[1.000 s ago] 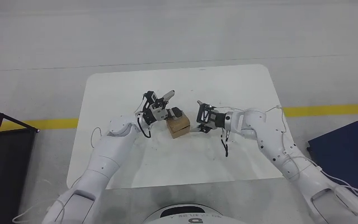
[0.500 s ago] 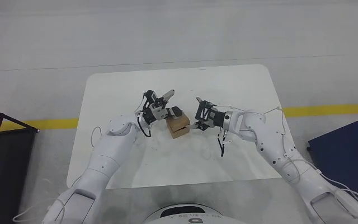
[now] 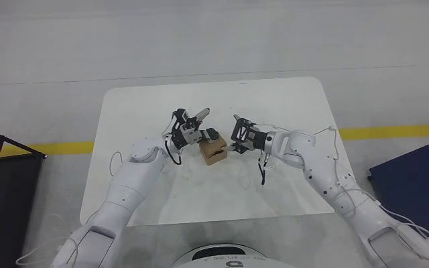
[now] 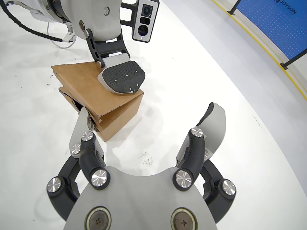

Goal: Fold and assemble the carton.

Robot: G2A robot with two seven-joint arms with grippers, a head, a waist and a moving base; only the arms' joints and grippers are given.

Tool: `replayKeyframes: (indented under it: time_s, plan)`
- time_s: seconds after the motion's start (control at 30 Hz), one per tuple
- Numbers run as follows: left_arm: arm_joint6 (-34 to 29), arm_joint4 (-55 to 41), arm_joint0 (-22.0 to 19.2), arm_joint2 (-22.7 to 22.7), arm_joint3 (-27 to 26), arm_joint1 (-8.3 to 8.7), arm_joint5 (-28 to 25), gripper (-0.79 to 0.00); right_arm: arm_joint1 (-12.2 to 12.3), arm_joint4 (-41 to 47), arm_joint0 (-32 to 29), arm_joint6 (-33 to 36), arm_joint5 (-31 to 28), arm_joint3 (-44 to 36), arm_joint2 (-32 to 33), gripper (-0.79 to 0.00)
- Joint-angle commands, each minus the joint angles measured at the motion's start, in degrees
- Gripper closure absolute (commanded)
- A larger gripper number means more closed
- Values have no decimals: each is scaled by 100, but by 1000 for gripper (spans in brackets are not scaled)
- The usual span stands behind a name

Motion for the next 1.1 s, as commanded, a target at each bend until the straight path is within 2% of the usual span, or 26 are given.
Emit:
replayKeyframes:
  time_s: [0.0,0.17,0.7,1.07]
  plan:
    - [11,28,-5,12,10,-3,-6,-785,-10,-20,3,26,-17,8,-4,-742]
    - [31,54,-9,28,47,-10,-14,-785,-21,-47,-16,40,-98,31,20,-748]
    - [42,117,-60,74,102,-34,1,-785,-47,-242,-124,67,-22,-32,151,-690]
    - [11,92,-90,76,180,-49,-40,-785,-52,-296,-185,73,-174,-74,244,-702]
